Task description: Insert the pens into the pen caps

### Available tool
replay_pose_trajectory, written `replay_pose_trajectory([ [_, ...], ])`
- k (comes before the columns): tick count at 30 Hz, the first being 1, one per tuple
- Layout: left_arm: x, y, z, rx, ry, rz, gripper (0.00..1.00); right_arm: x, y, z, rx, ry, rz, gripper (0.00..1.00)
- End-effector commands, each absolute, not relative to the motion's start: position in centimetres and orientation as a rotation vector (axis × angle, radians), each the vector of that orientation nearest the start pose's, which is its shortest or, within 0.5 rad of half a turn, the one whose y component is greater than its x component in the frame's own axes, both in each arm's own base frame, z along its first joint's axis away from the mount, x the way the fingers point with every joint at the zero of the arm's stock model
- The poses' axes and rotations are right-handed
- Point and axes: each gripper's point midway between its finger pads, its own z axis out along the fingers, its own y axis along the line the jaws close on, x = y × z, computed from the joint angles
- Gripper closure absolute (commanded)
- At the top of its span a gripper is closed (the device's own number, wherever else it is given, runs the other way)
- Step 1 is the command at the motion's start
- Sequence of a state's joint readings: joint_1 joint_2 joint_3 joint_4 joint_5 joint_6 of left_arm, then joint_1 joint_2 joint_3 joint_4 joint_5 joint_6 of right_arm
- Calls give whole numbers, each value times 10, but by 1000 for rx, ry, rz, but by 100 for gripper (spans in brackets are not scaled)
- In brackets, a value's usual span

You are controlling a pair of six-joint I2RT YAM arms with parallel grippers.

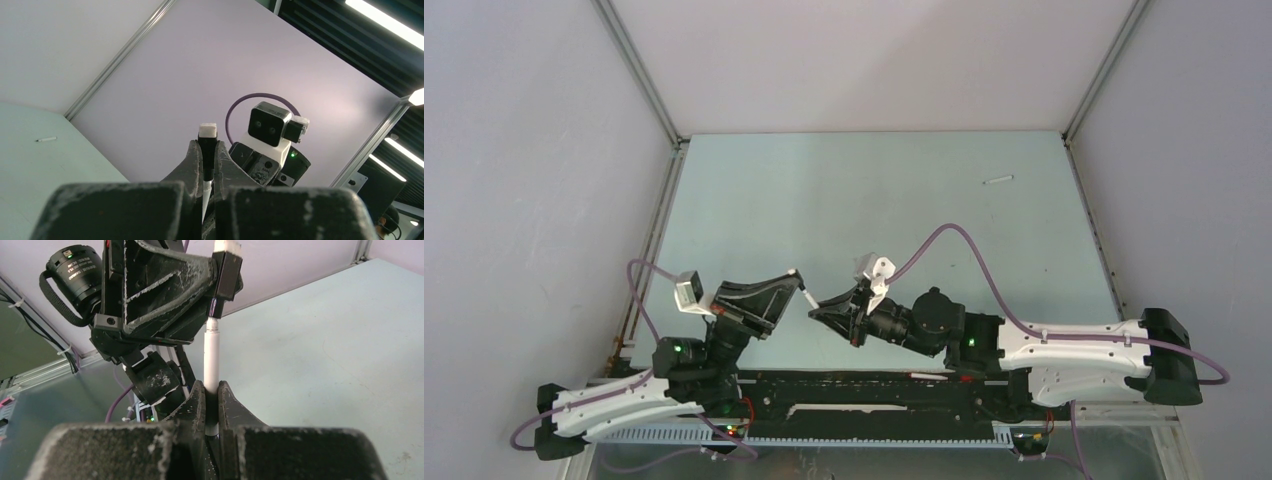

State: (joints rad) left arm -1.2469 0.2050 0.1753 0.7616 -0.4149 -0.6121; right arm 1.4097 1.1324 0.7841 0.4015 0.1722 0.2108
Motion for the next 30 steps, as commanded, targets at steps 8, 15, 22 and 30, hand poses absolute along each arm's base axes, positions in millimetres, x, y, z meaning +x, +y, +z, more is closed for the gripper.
replay_pose_trajectory([
  [8, 123, -197, 340, -113, 1081, -1483, 100, 95, 394, 347, -670, 1382, 1171, 100],
  [15, 129, -202, 331, -108, 1135, -1433, 100, 105, 385, 352, -625, 1437, 1139, 100],
  [22, 143, -206, 318, -146, 1227, -1352, 100, 118, 380, 350, -601, 1497, 1092, 100],
  [30, 161, -207, 299, -227, 1351, -1241, 100, 143, 381, 352, -578, 1534, 930, 100],
])
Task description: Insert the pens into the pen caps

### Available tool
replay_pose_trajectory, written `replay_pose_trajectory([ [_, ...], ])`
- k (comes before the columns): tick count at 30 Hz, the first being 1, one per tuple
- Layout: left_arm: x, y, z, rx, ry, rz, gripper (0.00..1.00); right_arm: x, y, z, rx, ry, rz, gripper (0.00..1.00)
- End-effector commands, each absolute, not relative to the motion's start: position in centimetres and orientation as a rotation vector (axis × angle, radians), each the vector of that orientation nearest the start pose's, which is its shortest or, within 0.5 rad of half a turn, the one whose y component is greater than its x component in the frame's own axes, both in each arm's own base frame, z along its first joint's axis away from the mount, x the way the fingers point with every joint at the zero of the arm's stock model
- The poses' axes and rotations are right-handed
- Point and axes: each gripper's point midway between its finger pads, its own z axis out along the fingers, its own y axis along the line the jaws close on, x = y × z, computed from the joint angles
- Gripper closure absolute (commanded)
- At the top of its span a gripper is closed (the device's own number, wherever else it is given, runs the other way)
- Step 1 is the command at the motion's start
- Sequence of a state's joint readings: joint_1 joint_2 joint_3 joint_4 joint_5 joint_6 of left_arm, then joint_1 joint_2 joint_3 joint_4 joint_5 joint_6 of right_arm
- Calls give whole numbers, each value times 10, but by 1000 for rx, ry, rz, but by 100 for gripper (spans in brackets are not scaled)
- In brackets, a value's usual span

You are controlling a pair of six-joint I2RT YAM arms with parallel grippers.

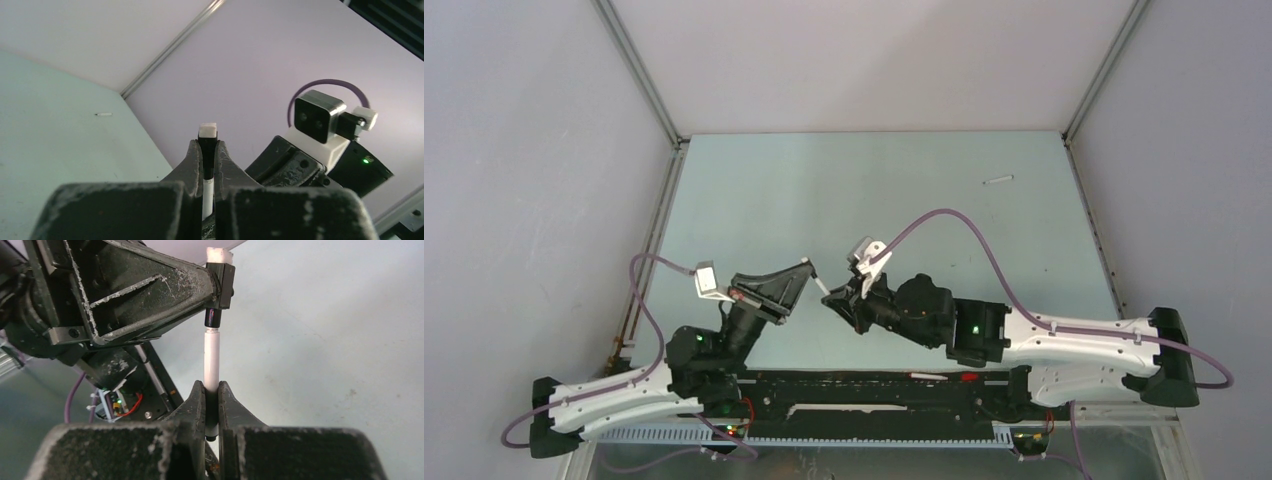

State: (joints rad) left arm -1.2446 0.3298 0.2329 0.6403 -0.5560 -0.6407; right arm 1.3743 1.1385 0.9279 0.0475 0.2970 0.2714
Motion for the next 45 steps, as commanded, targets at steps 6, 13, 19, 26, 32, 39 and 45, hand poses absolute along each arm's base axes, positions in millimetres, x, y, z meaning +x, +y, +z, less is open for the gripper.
replay_pose_trajectory([
  [6, 173, -203, 285, -328, 1426, -1176, 100, 162, 389, 352, -572, 1562, 796, 100],
  [13, 184, -199, 265, -411, 1523, -1065, 100, 180, 406, 343, -620, 1596, 637, 100],
  [19, 187, -198, 258, -413, 1563, -1003, 100, 189, 420, 344, -661, 1623, 587, 100],
  [26, 188, -199, 252, -388, 1588, -959, 100, 193, 427, 353, -686, 1640, 725, 100],
  [32, 178, -208, 266, -301, 1507, -1078, 100, 170, 426, 373, -774, 1528, 1010, 100],
  [39, 154, -218, 289, -142, 1347, -1260, 100, 139, 419, 410, -871, 1327, 1312, 100],
  [45, 137, -221, 298, -21, 1267, -1320, 100, 117, 408, 432, -958, 1203, 1462, 100],
])
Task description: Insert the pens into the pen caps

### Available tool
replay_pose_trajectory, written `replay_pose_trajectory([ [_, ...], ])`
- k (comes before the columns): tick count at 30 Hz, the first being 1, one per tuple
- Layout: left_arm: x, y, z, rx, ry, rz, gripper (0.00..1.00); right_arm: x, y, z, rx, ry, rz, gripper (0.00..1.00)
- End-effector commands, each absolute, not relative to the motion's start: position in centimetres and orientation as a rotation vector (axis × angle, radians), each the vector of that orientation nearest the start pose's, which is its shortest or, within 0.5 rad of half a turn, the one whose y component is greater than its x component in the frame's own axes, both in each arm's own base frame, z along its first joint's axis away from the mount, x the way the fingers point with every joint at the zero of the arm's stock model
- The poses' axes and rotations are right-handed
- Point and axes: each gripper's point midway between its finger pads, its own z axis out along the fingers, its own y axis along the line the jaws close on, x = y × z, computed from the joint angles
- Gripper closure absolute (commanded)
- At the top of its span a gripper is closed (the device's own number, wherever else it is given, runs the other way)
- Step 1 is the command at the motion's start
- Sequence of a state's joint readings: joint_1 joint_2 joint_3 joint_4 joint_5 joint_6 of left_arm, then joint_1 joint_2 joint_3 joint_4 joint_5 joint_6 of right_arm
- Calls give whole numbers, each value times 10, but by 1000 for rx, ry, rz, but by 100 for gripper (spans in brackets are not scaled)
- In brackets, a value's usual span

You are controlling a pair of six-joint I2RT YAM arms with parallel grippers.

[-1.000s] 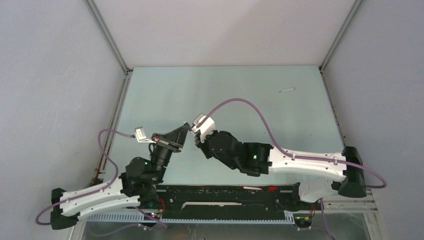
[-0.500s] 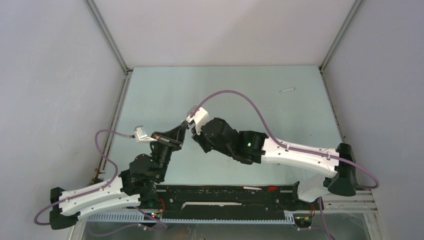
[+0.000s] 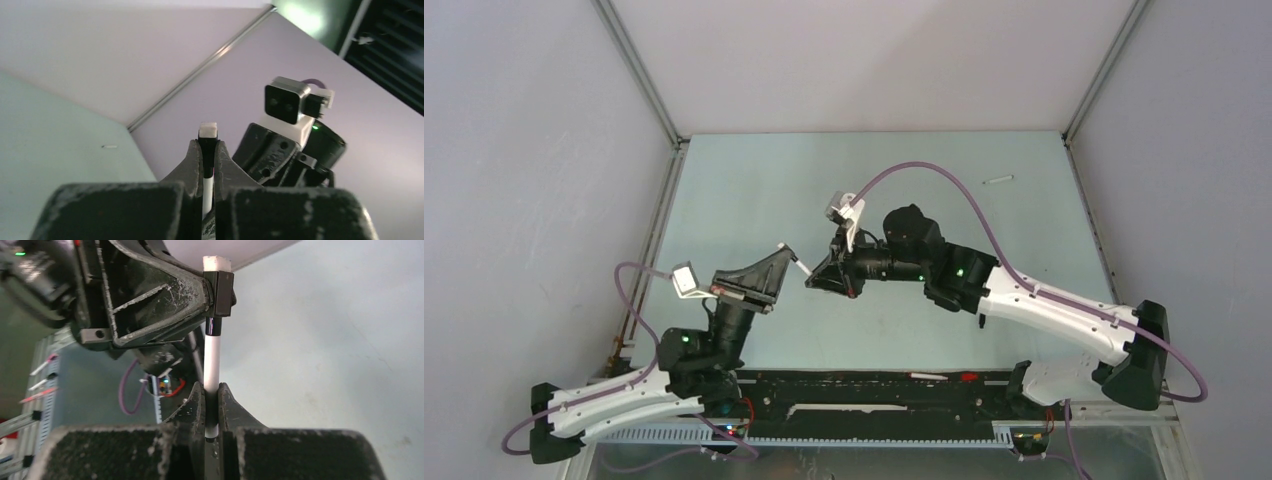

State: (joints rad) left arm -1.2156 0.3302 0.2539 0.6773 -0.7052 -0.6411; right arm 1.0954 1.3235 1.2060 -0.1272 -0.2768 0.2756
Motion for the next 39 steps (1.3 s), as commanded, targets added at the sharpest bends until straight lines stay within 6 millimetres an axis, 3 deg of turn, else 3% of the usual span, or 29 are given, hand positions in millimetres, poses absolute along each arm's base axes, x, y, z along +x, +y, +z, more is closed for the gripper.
replay_pose_trajectory([
  [1, 136, -221, 298, -8, 1261, -1322, 100, 114, 406, 435, -967, 1192, 1486, 100],
  [5, 130, -225, 298, 45, 1246, -1329, 100, 109, 401, 439, -993, 1172, 1550, 100],
  [8, 136, -228, 289, 36, 1298, -1291, 100, 118, 402, 437, -951, 1212, 1506, 100],
  [12, 155, -228, 277, -35, 1431, -1171, 100, 146, 403, 422, -839, 1317, 1324, 100],
  [20, 171, -247, 260, -107, 1634, -1058, 100, 206, 401, 376, -649, 1532, 950, 100],
  [26, 182, -250, 249, -172, 1730, -954, 100, 238, 381, 353, -482, 1662, 665, 100],
  [31, 187, -257, 247, -171, 1781, -886, 100, 240, 372, 350, -444, 1692, 643, 100],
  [34, 185, -263, 247, -133, 1770, -913, 100, 229, 376, 351, -503, 1693, 701, 100],
  [39, 172, -270, 256, -30, 1686, -1032, 100, 199, 382, 371, -628, 1613, 901, 100],
])
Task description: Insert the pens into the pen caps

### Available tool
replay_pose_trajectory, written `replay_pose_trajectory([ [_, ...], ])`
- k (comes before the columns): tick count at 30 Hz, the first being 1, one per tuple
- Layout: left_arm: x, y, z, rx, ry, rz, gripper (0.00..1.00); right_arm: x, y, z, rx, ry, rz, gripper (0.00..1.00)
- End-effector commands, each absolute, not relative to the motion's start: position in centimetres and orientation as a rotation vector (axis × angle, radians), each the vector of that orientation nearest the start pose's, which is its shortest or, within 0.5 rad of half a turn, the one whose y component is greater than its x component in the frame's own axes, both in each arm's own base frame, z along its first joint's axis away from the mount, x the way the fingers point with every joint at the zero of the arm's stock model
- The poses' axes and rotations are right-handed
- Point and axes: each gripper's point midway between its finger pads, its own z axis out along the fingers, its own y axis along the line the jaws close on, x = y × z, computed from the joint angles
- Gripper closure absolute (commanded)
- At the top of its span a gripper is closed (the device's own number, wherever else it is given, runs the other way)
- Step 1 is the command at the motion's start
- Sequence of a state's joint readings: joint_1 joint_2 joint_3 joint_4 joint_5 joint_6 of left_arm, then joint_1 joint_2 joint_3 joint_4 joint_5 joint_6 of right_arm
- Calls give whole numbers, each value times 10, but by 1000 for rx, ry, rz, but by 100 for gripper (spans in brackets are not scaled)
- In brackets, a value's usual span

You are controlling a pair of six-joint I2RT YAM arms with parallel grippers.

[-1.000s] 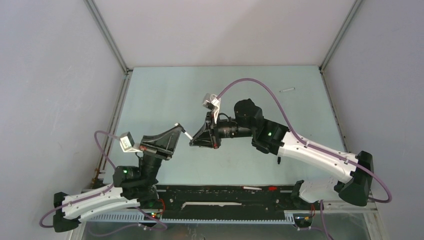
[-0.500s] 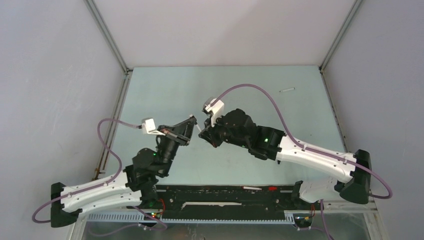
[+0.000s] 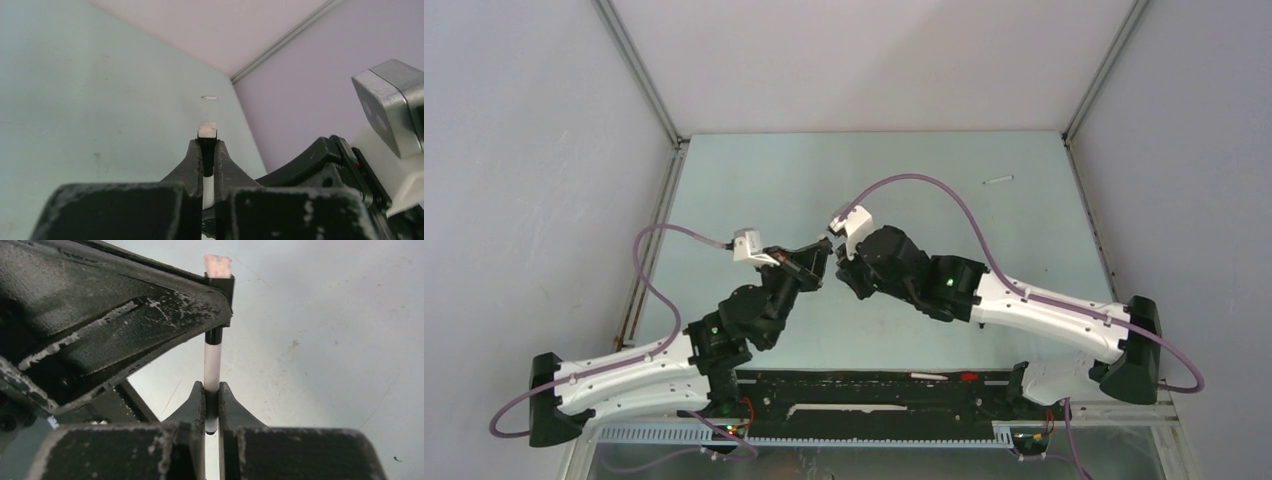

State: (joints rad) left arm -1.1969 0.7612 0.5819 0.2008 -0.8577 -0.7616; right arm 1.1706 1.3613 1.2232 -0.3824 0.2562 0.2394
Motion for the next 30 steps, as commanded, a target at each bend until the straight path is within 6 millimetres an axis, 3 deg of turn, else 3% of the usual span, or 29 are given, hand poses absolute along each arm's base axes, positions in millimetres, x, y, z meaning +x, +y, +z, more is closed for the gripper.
replay_pose_trajectory([
  [1, 168, -272, 260, -1, 1663, -1062, 100, 193, 381, 376, -645, 1595, 954, 100],
  [7, 138, -274, 286, 160, 1480, -1261, 100, 158, 369, 414, -698, 1465, 1196, 100],
  [12, 115, -265, 298, 247, 1356, -1364, 100, 135, 357, 441, -725, 1363, 1340, 100],
  [16, 118, -261, 294, 238, 1366, -1335, 100, 124, 356, 447, -754, 1333, 1407, 100],
  [23, 126, -271, 288, 222, 1414, -1310, 100, 145, 358, 428, -698, 1431, 1332, 100],
  [30, 167, -260, 259, 19, 1651, -1039, 100, 183, 349, 392, -557, 1601, 1125, 100],
])
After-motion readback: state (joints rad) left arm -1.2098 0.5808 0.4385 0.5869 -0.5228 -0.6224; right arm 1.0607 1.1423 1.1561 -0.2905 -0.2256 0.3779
